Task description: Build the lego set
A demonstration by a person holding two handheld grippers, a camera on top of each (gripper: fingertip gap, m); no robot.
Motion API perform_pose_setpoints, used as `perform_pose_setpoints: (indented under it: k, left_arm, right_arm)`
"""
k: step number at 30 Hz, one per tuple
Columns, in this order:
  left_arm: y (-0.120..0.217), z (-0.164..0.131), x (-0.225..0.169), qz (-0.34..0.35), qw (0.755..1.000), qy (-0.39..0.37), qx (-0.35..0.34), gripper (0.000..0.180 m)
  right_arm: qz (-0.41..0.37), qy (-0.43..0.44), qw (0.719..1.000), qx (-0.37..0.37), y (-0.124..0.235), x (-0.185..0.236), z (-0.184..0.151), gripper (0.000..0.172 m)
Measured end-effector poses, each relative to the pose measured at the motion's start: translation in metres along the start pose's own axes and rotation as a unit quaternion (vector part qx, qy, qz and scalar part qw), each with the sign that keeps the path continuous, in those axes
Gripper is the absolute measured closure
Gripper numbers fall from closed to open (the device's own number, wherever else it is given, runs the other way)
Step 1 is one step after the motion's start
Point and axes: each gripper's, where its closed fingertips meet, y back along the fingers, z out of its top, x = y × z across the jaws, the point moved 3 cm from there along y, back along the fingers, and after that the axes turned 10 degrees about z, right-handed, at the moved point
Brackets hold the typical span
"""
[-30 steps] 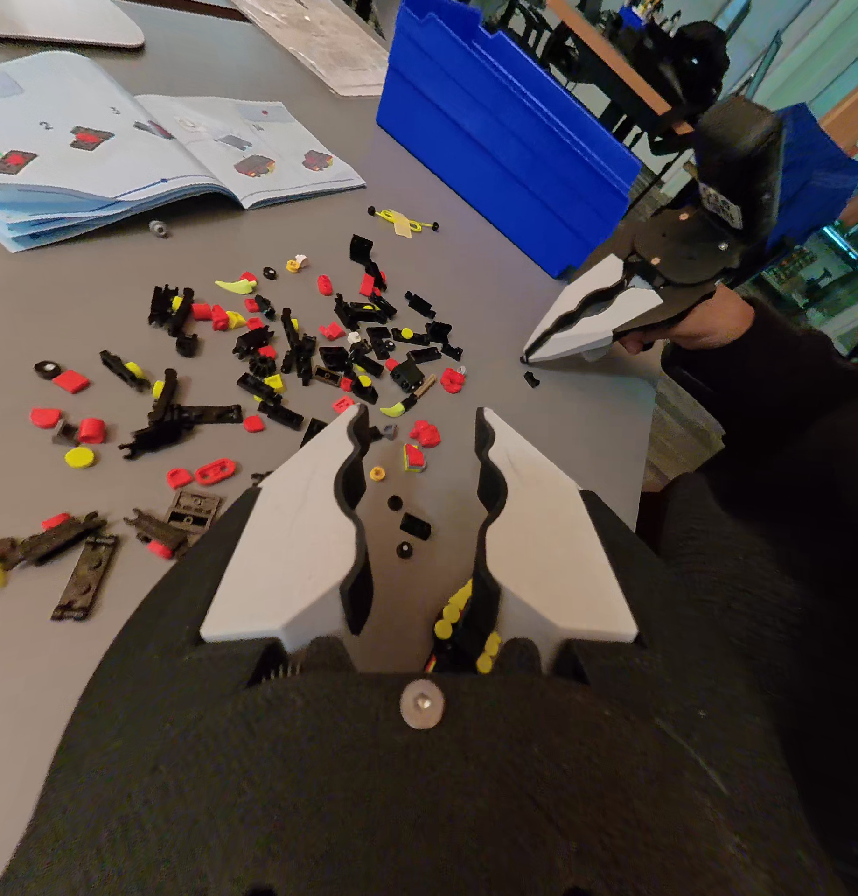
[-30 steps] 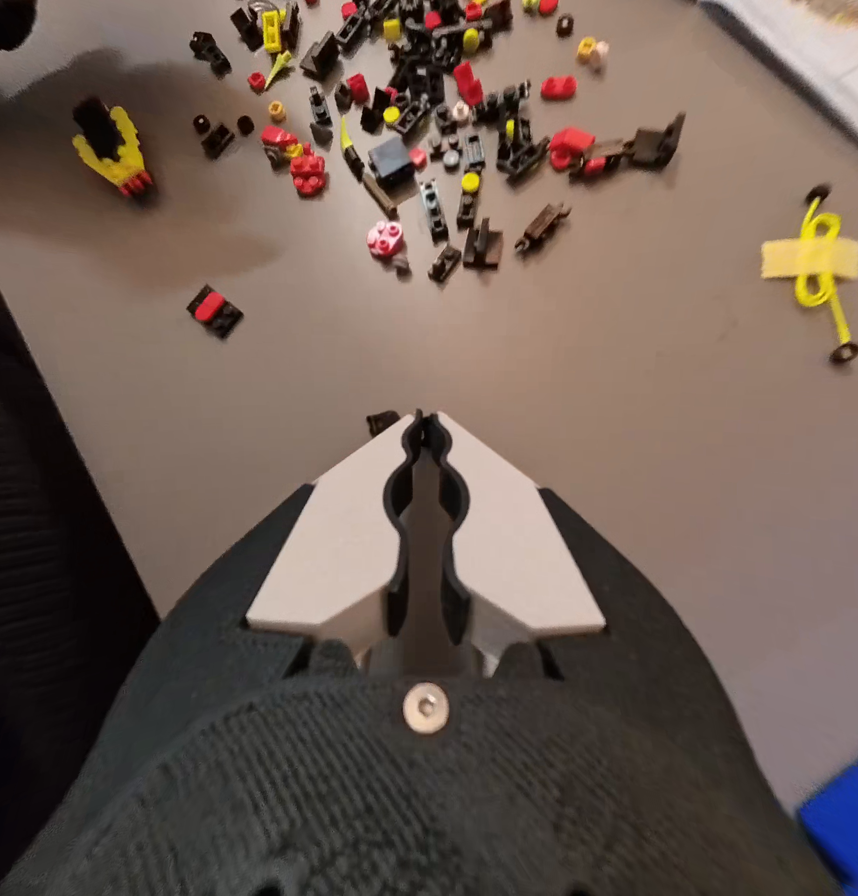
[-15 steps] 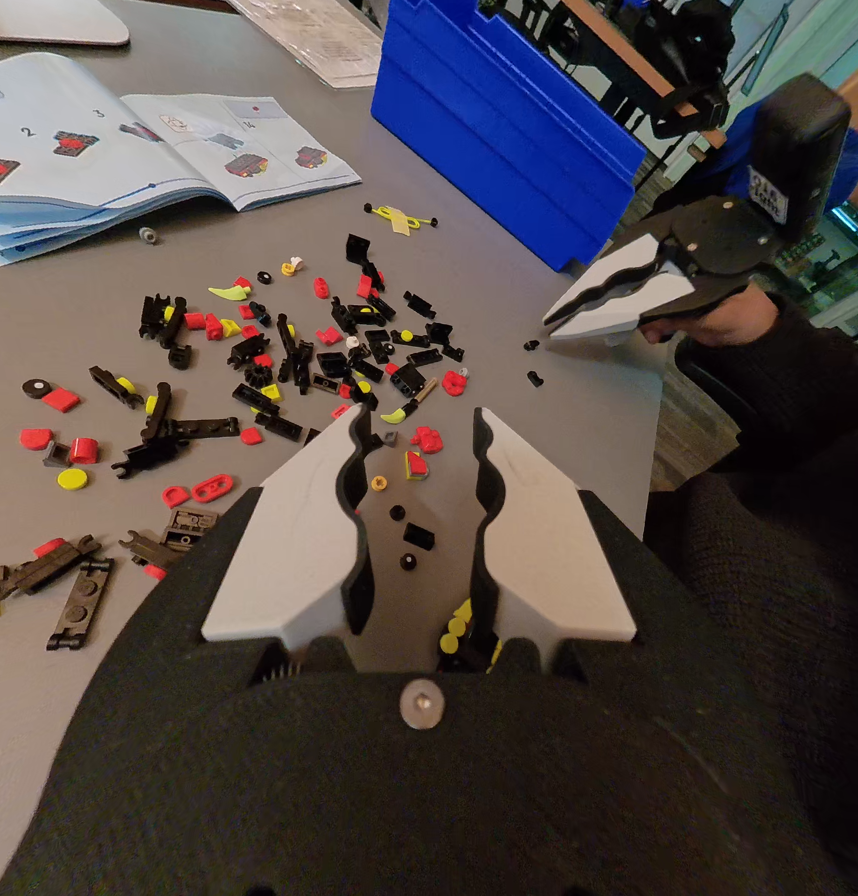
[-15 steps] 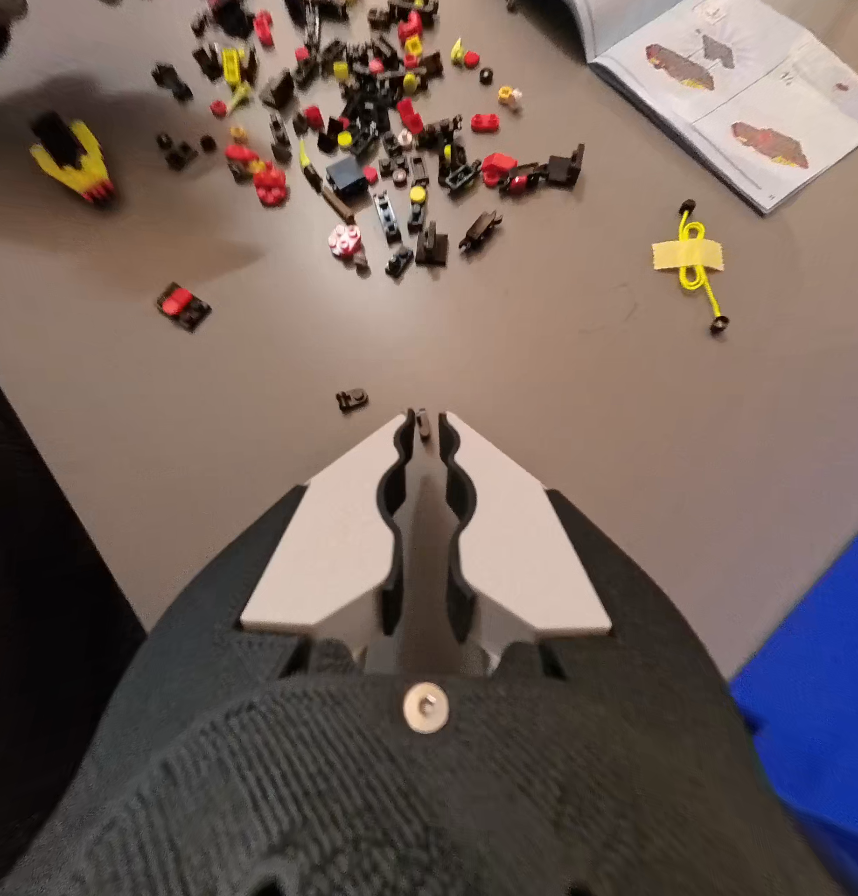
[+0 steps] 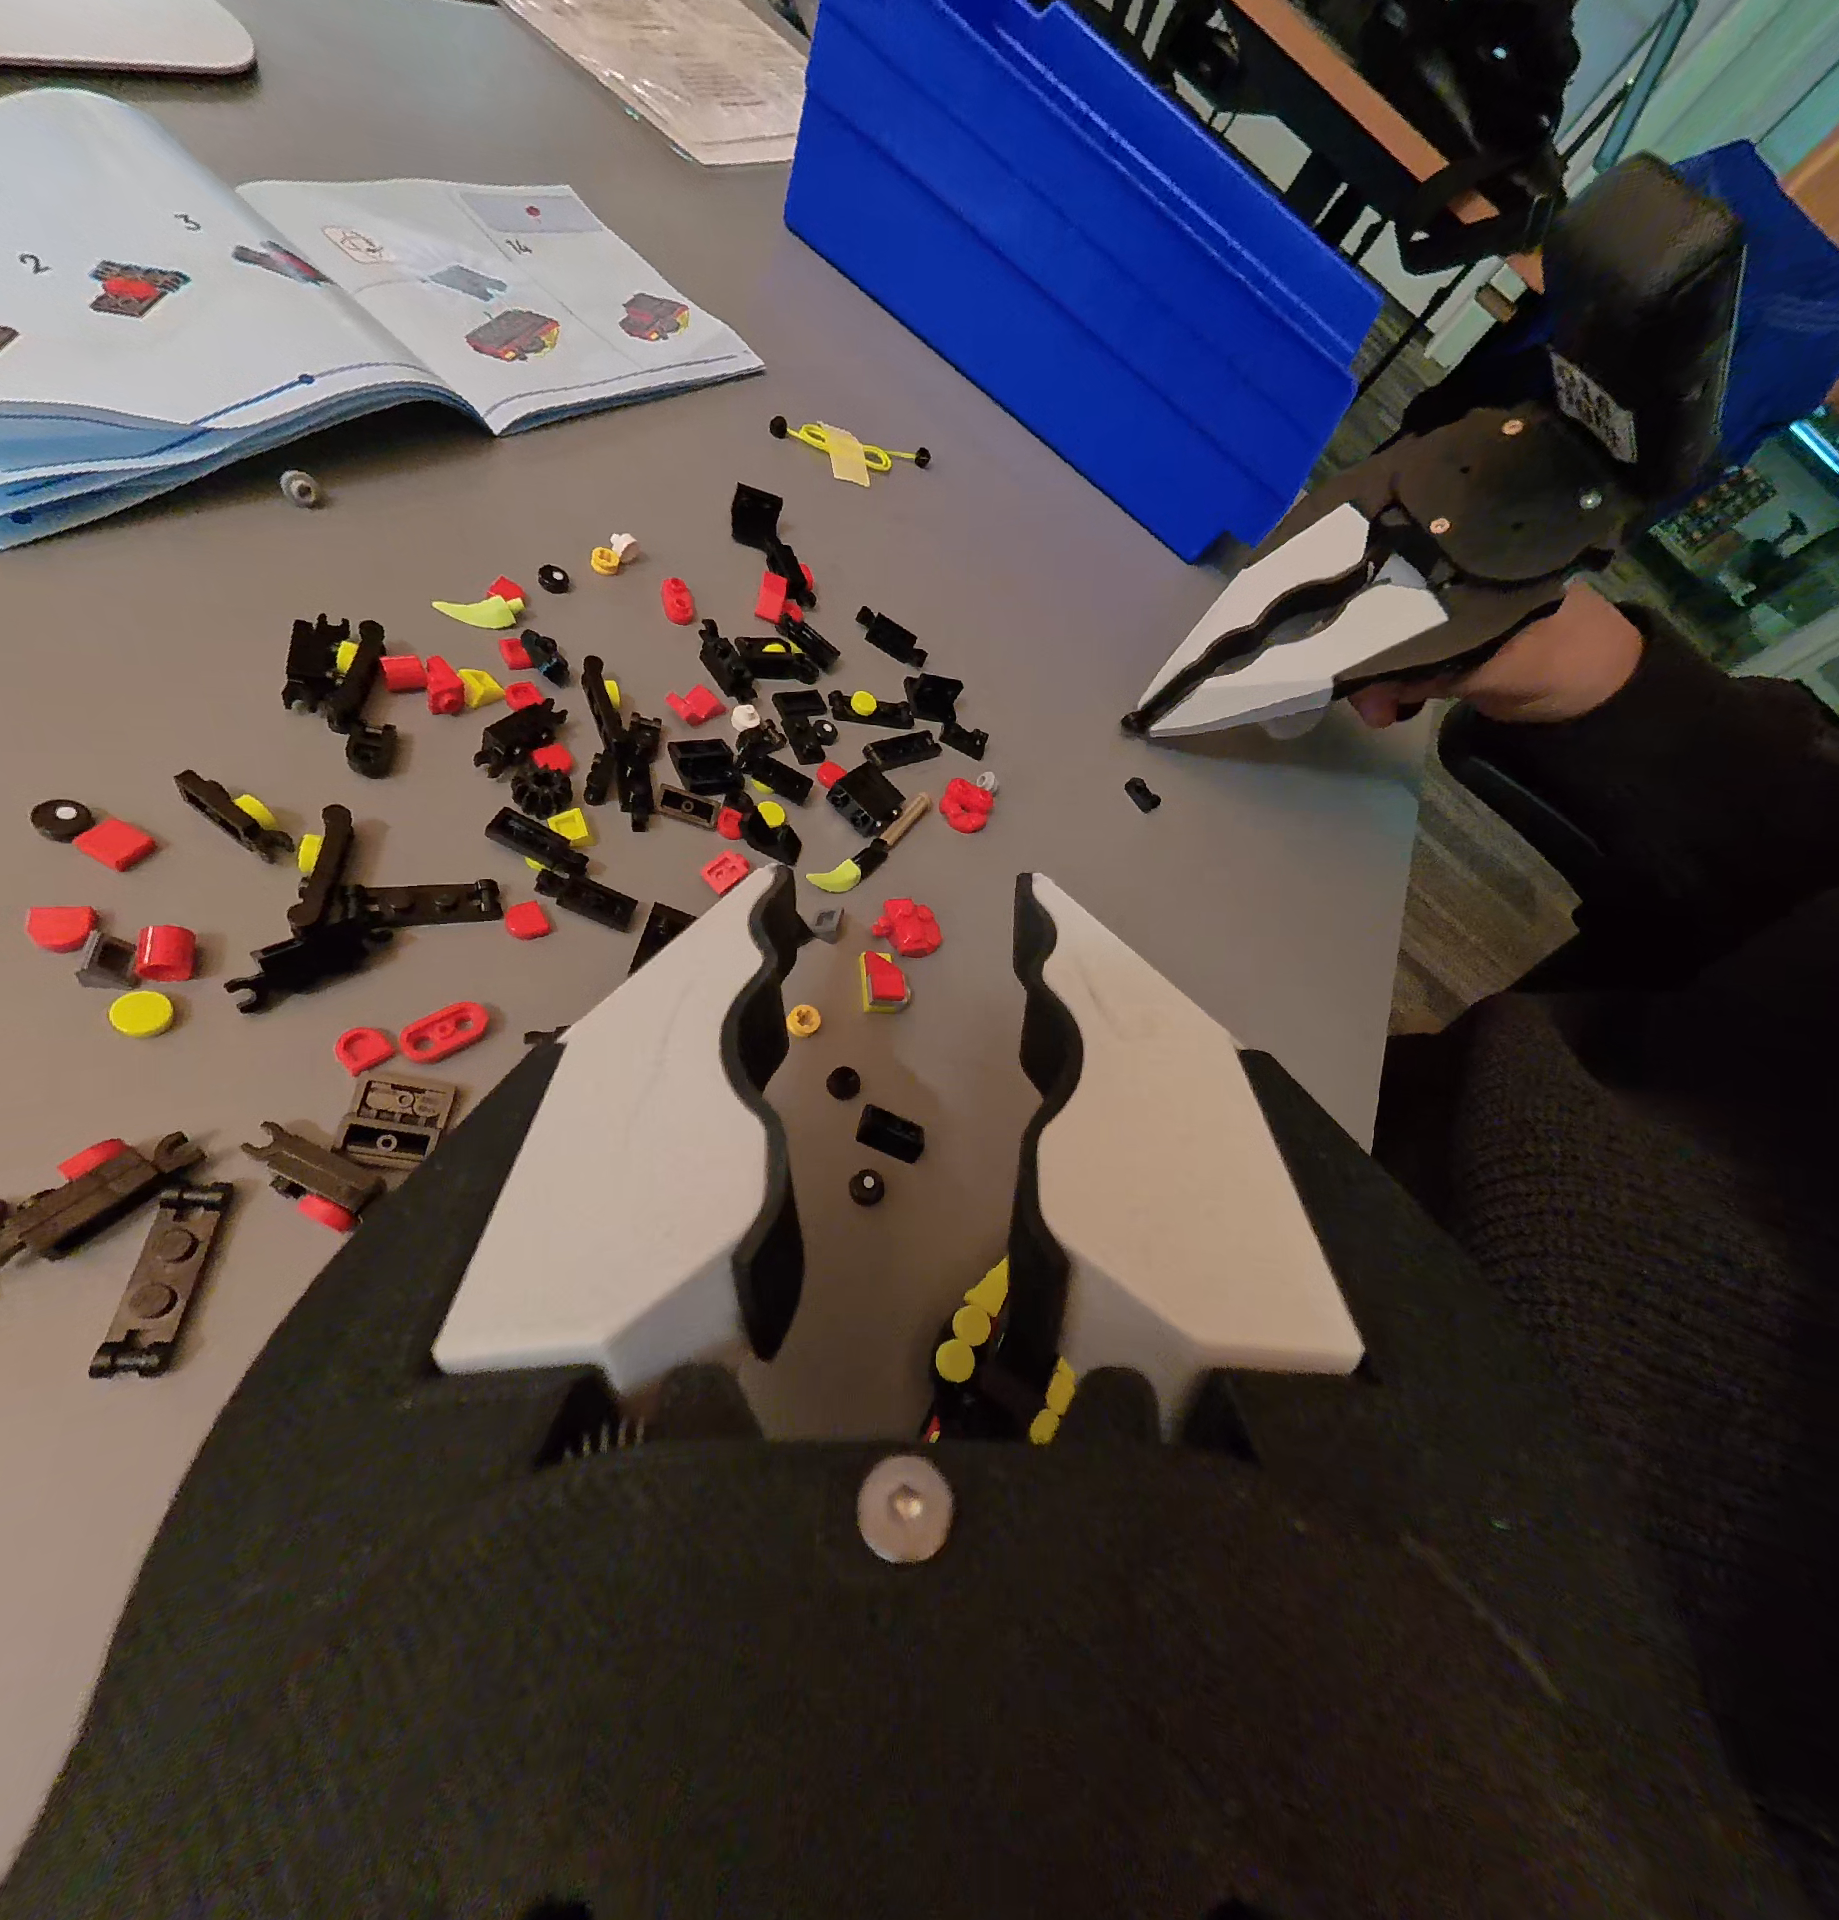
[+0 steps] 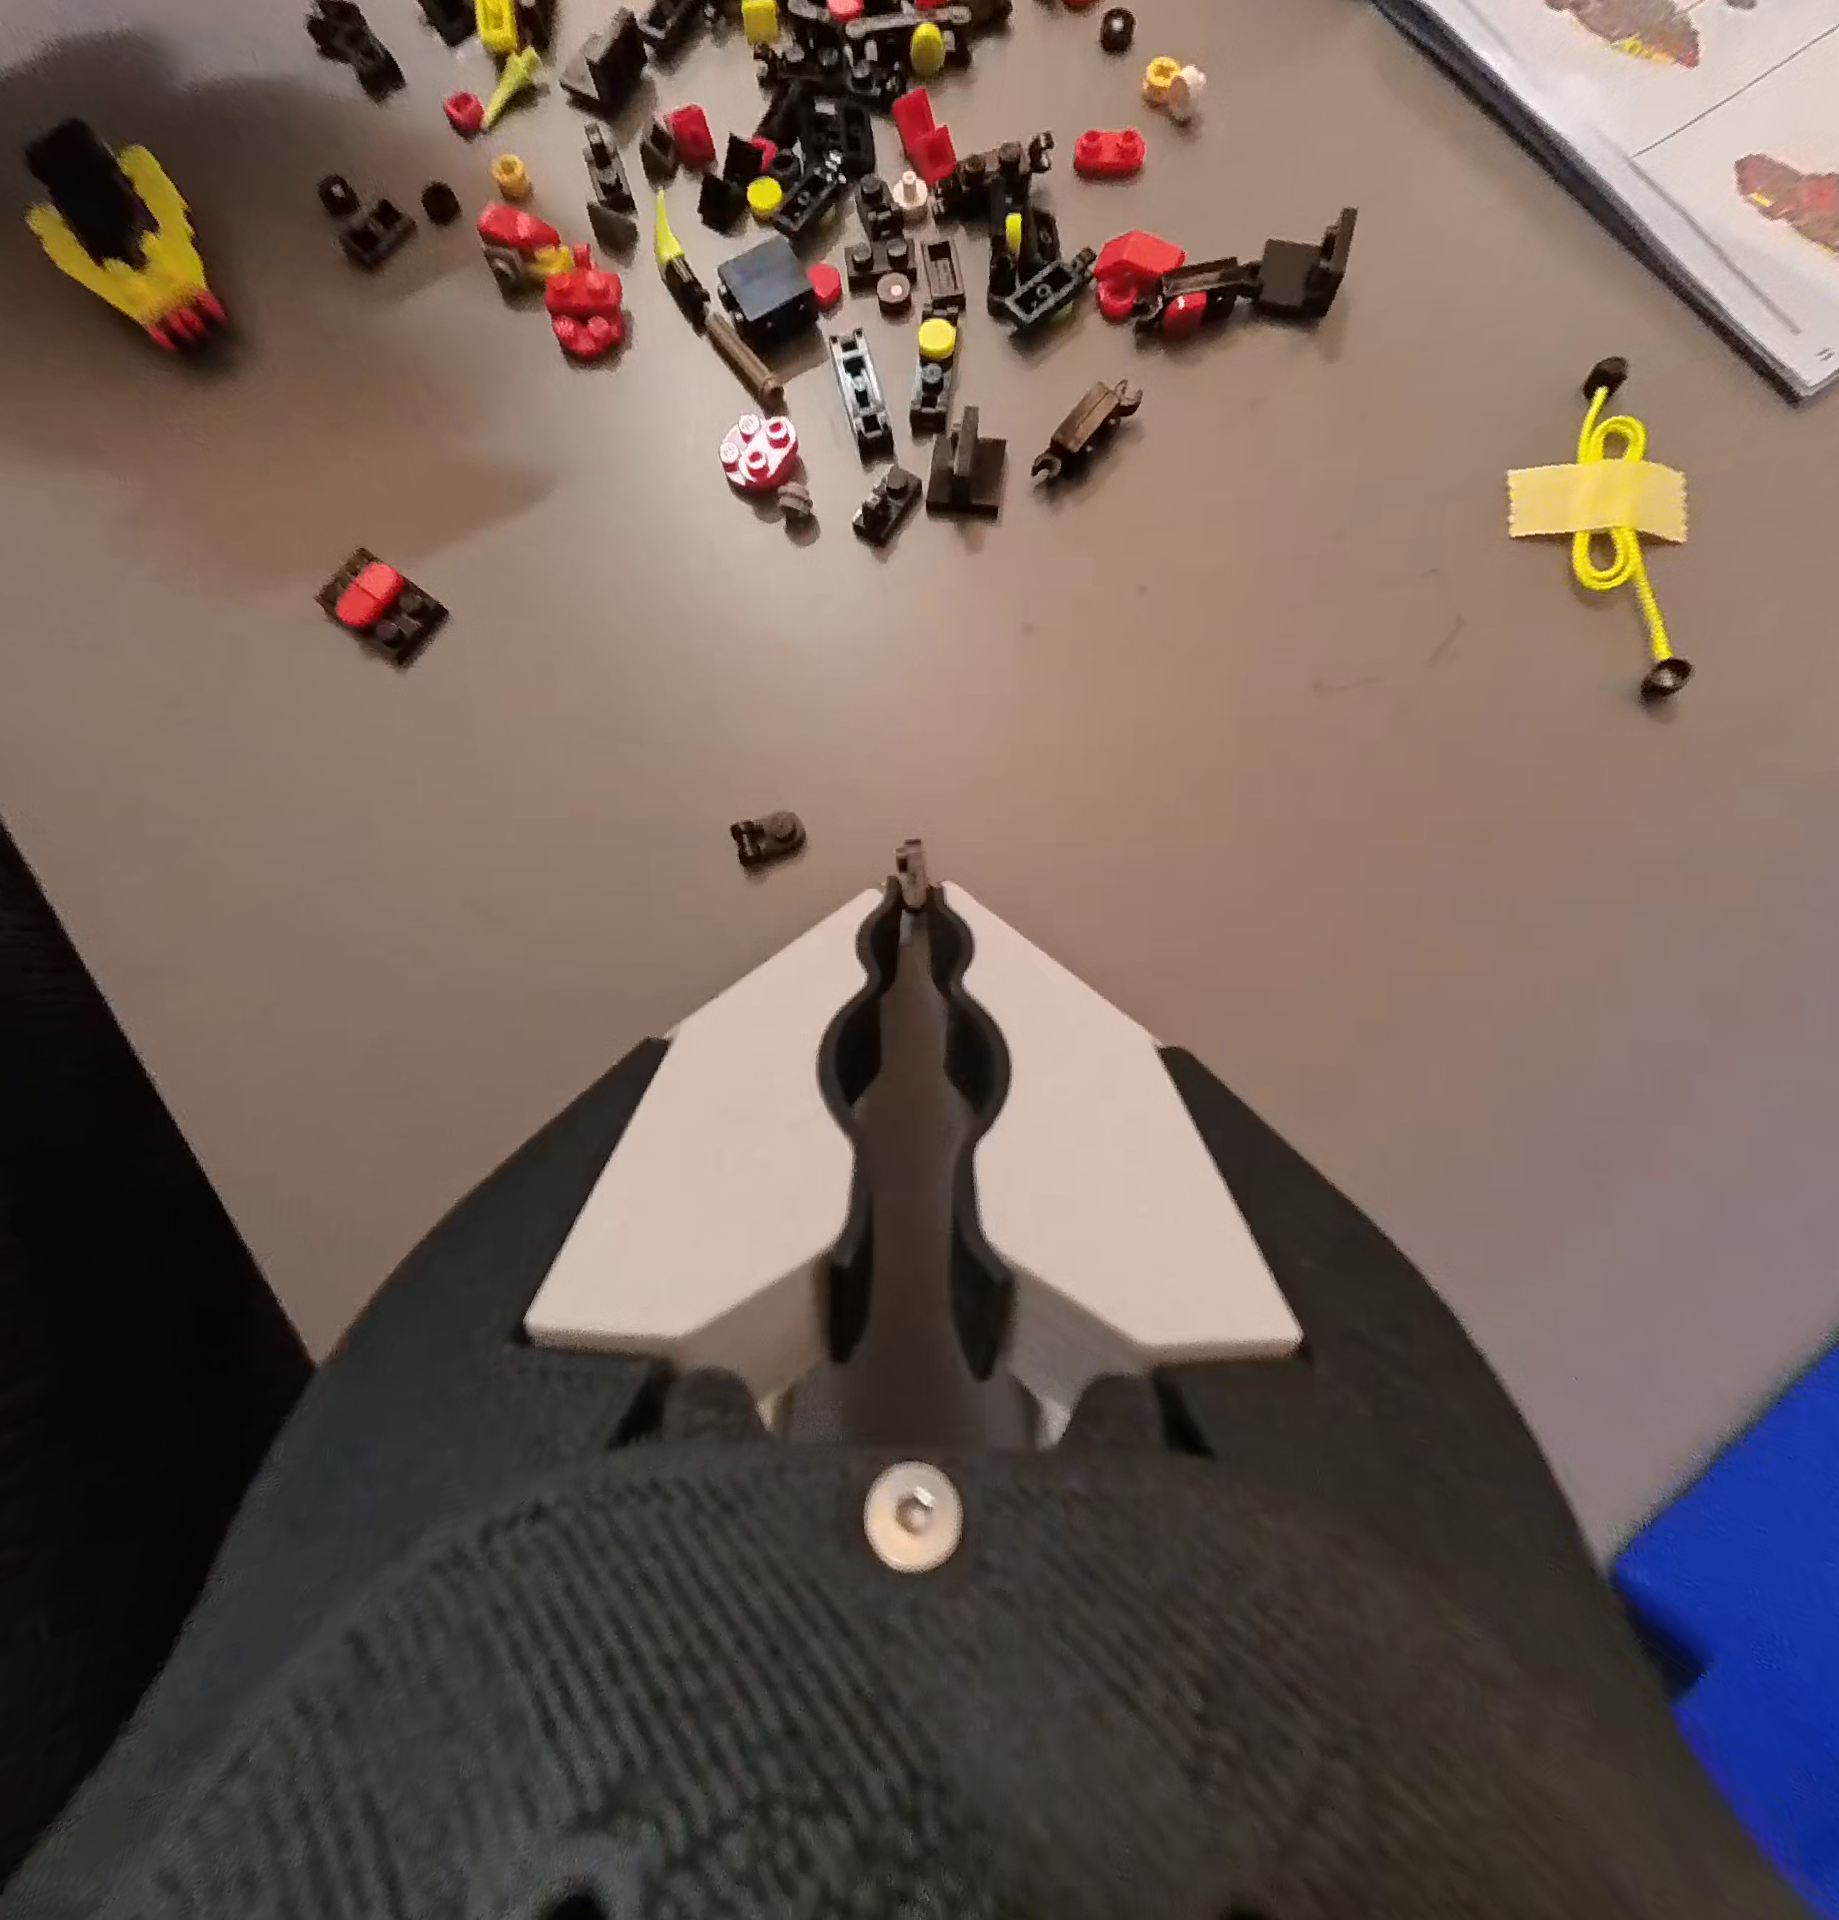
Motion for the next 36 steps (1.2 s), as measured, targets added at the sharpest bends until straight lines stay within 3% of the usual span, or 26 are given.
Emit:
perform_pose_setpoints:
  k: [8,25,36]
  left_arm:
    - [-0.002,-0.002,0.000,0.001,1.000,-0.003,0.006,0.140]
    - [-0.001,-0.003,-0.001,-0.003,1.000,-0.002,0.009,0.140]
    - [0.000,-0.003,-0.003,-0.005,1.000,-0.004,0.008,0.140]
  right_arm:
    - [0.074,-0.052,0.996,-0.020,-0.006,0.009,0.000,0.169]
    - [0.025,-0.061,0.997,-0.033,-0.003,-0.007,0.003,0.163]
    - [0.034,0.005,0.999,-0.024,0.000,0.002,0.005,0.162]
